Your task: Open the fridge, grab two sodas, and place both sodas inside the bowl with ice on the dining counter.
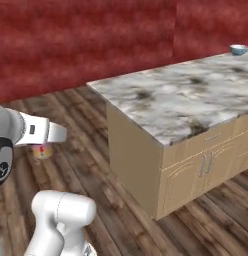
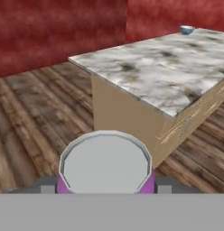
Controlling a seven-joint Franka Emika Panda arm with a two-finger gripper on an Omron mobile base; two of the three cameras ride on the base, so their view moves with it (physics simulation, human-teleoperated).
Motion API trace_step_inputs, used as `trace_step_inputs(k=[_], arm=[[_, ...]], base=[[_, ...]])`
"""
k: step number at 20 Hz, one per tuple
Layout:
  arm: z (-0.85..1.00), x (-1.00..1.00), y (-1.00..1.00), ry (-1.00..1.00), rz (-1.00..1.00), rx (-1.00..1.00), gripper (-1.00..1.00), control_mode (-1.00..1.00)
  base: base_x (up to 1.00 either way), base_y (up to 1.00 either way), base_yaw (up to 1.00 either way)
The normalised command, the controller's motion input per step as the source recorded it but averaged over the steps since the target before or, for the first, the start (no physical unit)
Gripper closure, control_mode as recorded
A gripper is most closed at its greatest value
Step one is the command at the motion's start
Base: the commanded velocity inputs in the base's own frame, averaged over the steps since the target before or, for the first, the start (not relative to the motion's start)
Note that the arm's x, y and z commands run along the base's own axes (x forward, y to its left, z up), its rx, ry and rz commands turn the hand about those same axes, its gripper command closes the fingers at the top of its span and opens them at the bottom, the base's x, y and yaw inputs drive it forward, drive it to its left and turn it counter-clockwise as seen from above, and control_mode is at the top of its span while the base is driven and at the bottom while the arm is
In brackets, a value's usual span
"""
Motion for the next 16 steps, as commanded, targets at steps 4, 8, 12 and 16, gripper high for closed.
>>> trace_step_inputs(k=[4, 8, 12, 16], arm=[[0.00, 0.00, 0.00, 0.00, 0.00, 0.00, 1.00, 1.00], [0.00, 0.00, 0.00, 0.00, 0.00, 0.00, 1.00, 1.00], [0.00, 0.00, 0.00, 0.00, 0.00, 0.00, 1.00, 1.00], [0.00, 0.00, 0.00, 0.00, 0.00, 0.00, 1.00, 1.00]], base=[[0.48, 1.00, -0.30], [0.53, 1.00, -0.29], [0.59, 1.00, -0.31], [0.49, 1.00, -0.34]])
